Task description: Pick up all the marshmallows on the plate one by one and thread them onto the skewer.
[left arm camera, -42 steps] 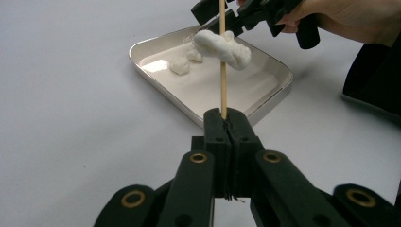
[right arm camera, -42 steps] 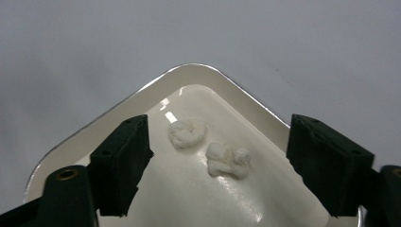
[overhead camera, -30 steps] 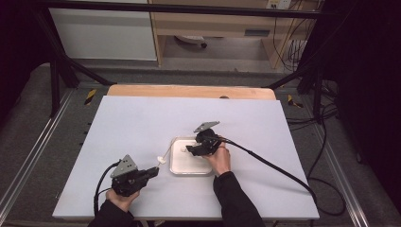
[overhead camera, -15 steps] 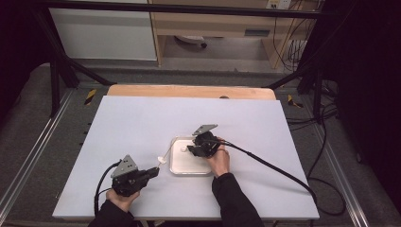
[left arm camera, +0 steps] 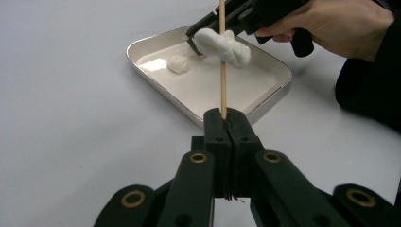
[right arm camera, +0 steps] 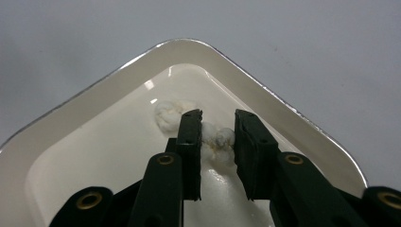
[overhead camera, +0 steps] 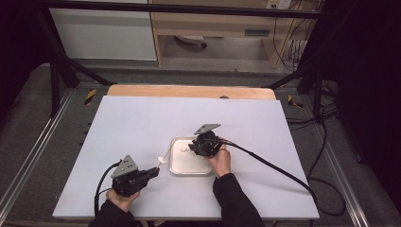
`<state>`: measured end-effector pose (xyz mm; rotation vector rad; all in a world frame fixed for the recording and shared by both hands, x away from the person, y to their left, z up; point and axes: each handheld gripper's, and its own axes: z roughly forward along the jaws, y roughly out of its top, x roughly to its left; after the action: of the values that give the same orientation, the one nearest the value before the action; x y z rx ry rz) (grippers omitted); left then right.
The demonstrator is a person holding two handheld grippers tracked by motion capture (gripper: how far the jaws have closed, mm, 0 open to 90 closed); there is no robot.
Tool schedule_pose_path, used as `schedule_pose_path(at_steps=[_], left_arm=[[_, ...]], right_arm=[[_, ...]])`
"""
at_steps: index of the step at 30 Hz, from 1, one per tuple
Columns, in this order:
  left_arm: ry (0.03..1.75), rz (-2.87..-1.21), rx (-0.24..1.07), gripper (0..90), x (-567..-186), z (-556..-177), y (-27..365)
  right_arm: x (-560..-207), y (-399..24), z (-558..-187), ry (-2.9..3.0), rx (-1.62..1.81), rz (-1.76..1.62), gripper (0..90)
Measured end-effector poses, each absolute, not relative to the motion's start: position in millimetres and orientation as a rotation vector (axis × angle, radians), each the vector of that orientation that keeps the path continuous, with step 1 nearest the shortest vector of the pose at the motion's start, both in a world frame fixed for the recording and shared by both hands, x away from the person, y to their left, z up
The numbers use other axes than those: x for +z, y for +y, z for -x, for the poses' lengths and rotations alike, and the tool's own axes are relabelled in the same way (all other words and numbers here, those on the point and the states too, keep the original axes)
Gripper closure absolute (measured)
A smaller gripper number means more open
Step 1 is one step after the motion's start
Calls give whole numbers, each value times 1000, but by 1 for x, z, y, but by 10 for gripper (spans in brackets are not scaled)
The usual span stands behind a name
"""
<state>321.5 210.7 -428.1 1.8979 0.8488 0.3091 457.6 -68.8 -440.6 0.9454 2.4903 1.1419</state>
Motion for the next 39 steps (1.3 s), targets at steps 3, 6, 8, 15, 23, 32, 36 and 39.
schedule_pose_path(at_steps=[3, 6, 8, 15, 23, 32, 36, 39], left_arm=[[846, -1900, 307, 883, -428, -321, 210], [845, -1902, 307, 883, -428, -321, 209], [846, -1903, 306, 883, -429, -321, 209], [834, -1910, 306, 883, -429, -320, 207], [816, -1912, 300, 883, -428, -319, 204], [760, -1921, 294, 883, -427, -315, 200], [741, -1930, 293, 883, -428, -314, 196], [728, -1935, 293, 883, -427, -313, 195]], right_arm=[[-433, -73, -454, 2483, 1180, -943, 739], [-425, -78, -450, 2483, 1216, -940, 746], [-421, -81, -447, 2481, 1227, -936, 752], [-407, -89, -436, 2471, 1284, -900, 765], [-381, -101, -420, 2436, 1473, -853, 768], [-355, -113, -407, 2405, 1645, -805, 769], [-346, -118, -404, 2397, 1713, -789, 768], [-342, -121, -404, 2390, 1748, -790, 768]])
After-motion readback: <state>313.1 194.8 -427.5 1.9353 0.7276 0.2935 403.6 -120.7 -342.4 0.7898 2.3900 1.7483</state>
